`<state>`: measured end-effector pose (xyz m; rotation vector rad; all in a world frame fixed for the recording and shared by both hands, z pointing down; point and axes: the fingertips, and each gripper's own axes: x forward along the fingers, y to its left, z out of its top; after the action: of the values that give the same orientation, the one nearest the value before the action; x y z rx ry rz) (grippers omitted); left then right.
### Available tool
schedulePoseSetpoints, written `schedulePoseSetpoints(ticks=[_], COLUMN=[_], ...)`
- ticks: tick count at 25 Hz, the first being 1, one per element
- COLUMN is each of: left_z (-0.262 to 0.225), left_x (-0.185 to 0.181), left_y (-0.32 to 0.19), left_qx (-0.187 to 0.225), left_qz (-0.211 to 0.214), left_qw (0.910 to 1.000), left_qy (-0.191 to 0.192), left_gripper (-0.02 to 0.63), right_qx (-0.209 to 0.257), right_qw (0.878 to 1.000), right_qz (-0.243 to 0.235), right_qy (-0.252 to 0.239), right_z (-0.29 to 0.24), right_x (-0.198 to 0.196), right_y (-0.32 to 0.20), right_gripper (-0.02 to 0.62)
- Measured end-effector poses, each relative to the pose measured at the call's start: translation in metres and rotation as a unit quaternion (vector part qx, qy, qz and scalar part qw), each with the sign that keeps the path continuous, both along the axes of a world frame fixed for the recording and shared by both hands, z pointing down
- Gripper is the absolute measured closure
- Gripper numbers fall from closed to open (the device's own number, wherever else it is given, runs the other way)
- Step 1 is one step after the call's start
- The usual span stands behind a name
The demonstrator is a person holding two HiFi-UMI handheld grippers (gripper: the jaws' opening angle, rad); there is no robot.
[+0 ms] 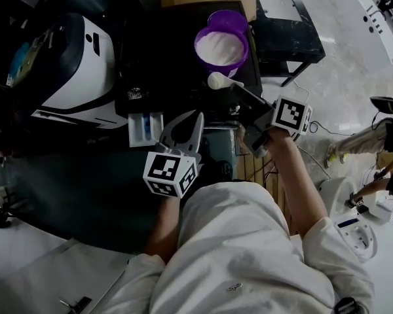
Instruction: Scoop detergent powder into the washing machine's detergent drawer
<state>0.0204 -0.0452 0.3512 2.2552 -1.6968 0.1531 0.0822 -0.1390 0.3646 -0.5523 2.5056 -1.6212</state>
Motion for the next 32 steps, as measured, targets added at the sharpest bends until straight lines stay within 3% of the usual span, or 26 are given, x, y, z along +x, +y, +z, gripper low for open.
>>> schedulePoseSetpoints(ticks=[16,32], left_z=[0.021,0.031], left_x=[-0.003,-0.041], left_y=[0.043,0.079], left_qx=[-0.024,-0.039], left_qz=[-0.063,-0.133], left_qw=[0.9977,0.9903], left_qy=[0.001,0.007], left_gripper=[0.588,0.588], right_qx=[-0.014,-0.030], right_qw=[0.997,0.988], right_qz=[-0.077,-0.149], right_qy=[-0.009,-0.010], right_z=[0.019,0.036], right_x=[-0.020,-0.075], right_y=[0.040,0.072], right_gripper=[0.586,0.586])
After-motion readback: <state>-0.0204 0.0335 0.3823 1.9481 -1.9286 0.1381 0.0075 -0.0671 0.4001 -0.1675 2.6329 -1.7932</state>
